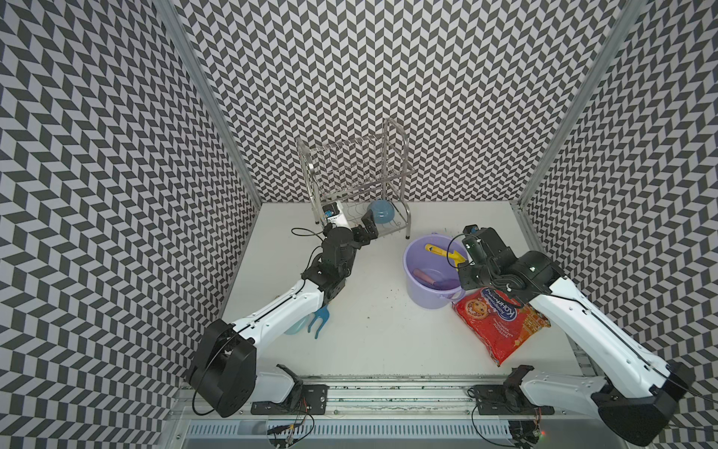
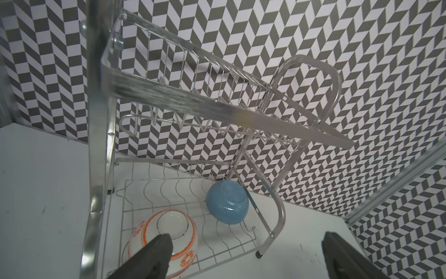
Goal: Organize the gardening tools
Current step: Place the gardening tool in the container.
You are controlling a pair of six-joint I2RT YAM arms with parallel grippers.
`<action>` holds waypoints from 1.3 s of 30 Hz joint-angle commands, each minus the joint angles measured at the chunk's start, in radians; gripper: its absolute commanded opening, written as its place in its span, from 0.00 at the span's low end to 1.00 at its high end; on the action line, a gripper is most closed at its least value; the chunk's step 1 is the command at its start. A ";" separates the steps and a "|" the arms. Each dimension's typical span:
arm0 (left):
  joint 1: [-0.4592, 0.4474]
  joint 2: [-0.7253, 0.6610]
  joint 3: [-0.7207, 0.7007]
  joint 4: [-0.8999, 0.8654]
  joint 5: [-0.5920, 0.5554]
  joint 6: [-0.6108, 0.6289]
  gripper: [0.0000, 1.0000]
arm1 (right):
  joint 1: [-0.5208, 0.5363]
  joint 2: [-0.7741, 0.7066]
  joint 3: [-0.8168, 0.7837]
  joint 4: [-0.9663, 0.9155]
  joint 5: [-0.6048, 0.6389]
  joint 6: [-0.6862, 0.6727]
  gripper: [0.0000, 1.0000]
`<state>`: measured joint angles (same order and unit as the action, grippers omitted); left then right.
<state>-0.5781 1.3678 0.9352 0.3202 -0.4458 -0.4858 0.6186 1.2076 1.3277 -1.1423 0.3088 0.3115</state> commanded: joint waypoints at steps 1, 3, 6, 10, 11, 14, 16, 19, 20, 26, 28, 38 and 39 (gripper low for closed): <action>0.010 0.001 0.016 -0.033 -0.025 0.023 1.00 | -0.003 -0.005 0.029 -0.012 -0.008 0.006 0.00; 0.015 0.001 0.014 -0.036 -0.027 0.023 1.00 | -0.003 -0.011 0.044 -0.029 -0.005 0.011 0.00; 0.020 -0.001 0.021 -0.043 -0.025 0.024 1.00 | -0.003 -0.029 0.054 -0.042 -0.017 0.016 0.00; 0.020 -0.011 0.026 -0.049 -0.022 0.032 1.00 | -0.003 -0.051 0.067 -0.085 -0.026 0.030 0.00; 0.020 -0.016 0.025 -0.050 -0.021 0.035 1.00 | -0.003 -0.052 0.076 -0.111 -0.023 0.034 0.00; 0.020 -0.034 0.024 -0.069 -0.016 0.053 1.00 | -0.003 -0.049 0.104 -0.180 -0.005 0.037 0.00; 0.020 -0.050 0.017 -0.082 -0.019 0.066 1.00 | -0.004 -0.050 0.103 -0.181 -0.038 0.033 0.00; 0.021 -0.085 -0.012 -0.086 -0.044 0.071 1.00 | -0.003 -0.018 0.100 -0.179 -0.042 0.029 0.00; 0.021 -0.098 -0.022 -0.084 -0.052 0.072 1.00 | -0.003 -0.003 0.103 -0.179 -0.035 0.033 0.00; 0.023 -0.150 -0.064 -0.070 -0.082 0.073 1.00 | -0.004 0.090 0.146 -0.157 0.017 0.044 0.00; 0.023 -0.154 -0.085 -0.068 -0.094 0.062 1.00 | -0.004 0.105 0.151 -0.128 0.031 0.046 0.00; 0.024 -0.160 -0.124 -0.185 -0.093 -0.052 1.00 | -0.004 0.208 0.148 -0.034 0.018 0.010 0.00; 0.024 -0.165 -0.139 -0.192 -0.080 -0.067 1.00 | -0.003 0.217 0.147 -0.034 0.024 0.010 0.00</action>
<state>-0.5602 1.2209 0.8230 0.1867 -0.5301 -0.4950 0.6186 1.4006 1.4506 -1.2232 0.3042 0.3305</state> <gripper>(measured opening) 0.999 0.046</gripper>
